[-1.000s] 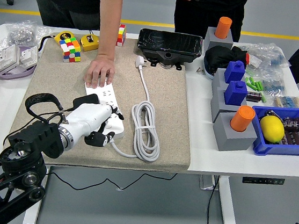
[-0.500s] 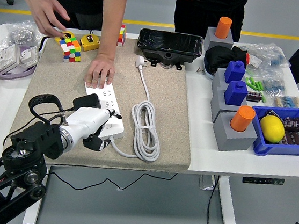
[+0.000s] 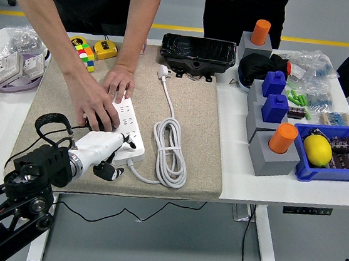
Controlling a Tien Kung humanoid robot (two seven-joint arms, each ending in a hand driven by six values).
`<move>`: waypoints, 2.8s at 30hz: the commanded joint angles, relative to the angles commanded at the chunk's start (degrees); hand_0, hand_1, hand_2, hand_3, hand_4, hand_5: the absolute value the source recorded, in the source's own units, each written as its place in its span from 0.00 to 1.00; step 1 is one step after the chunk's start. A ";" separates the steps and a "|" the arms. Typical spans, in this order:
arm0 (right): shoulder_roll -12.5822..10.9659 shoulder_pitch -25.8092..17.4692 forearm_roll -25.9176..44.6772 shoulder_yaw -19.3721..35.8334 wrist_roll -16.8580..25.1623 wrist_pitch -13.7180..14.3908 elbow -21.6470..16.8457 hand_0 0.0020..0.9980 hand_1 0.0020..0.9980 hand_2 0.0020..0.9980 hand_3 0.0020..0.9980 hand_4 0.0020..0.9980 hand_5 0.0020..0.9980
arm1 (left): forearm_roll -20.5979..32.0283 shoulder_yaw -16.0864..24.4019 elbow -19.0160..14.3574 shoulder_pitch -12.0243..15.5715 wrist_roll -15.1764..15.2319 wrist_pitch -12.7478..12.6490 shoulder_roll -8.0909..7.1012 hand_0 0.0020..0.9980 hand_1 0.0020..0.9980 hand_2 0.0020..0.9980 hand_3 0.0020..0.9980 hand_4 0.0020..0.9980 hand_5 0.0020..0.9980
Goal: Pick up the plug,place it near the board,insert it into the board,press the button
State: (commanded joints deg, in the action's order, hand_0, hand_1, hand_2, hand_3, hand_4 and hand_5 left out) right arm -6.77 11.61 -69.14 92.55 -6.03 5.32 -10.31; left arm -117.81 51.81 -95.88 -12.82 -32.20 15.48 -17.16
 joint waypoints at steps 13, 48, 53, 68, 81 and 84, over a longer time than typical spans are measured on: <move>-0.10 0.03 -0.15 0.17 -0.08 -0.04 0.00 0.67 0.58 0.60 0.64 1.00 1.00 | -0.49 0.32 2.42 -0.22 0.84 -0.73 0.05 0.17 0.03 0.12 0.76 0.66 0.00; -0.07 0.14 0.22 -0.02 0.04 -0.01 0.00 0.67 0.58 0.60 0.64 1.00 1.00 | -1.18 0.83 2.86 -0.40 1.21 -0.83 -0.53 0.17 0.02 0.12 0.73 0.64 0.00; -0.08 0.08 0.12 0.11 0.02 -0.02 0.00 0.67 0.58 0.60 0.64 1.00 1.00 | -1.16 0.70 3.32 -0.34 1.40 -0.83 -0.48 0.17 0.02 0.12 0.73 0.64 0.00; -0.02 0.13 0.08 0.18 0.06 0.01 0.00 0.67 0.58 0.60 0.64 1.00 1.00 | -0.85 -0.78 3.44 -0.05 1.42 -0.39 -0.63 0.17 0.02 0.12 0.73 0.64 0.00; 0.02 -0.01 0.07 0.10 -0.02 0.08 0.00 0.67 0.58 0.60 0.64 1.00 1.00 | -5.23 4.33 -3.96 0.39 2.63 -4.82 -0.64 0.18 0.03 0.12 0.70 0.63 0.00; 0.04 -0.01 0.02 0.11 -0.06 0.07 0.00 0.67 0.58 0.60 0.64 1.00 1.00 | -5.23 4.53 -5.71 0.57 3.92 -7.44 -0.69 0.21 0.09 0.19 0.67 0.55 0.00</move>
State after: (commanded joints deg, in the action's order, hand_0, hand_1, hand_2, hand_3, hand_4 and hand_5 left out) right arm -6.73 11.60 -69.12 92.66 -6.09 5.39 -10.31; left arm -123.03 56.33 -101.59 -12.24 -28.27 8.03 -17.84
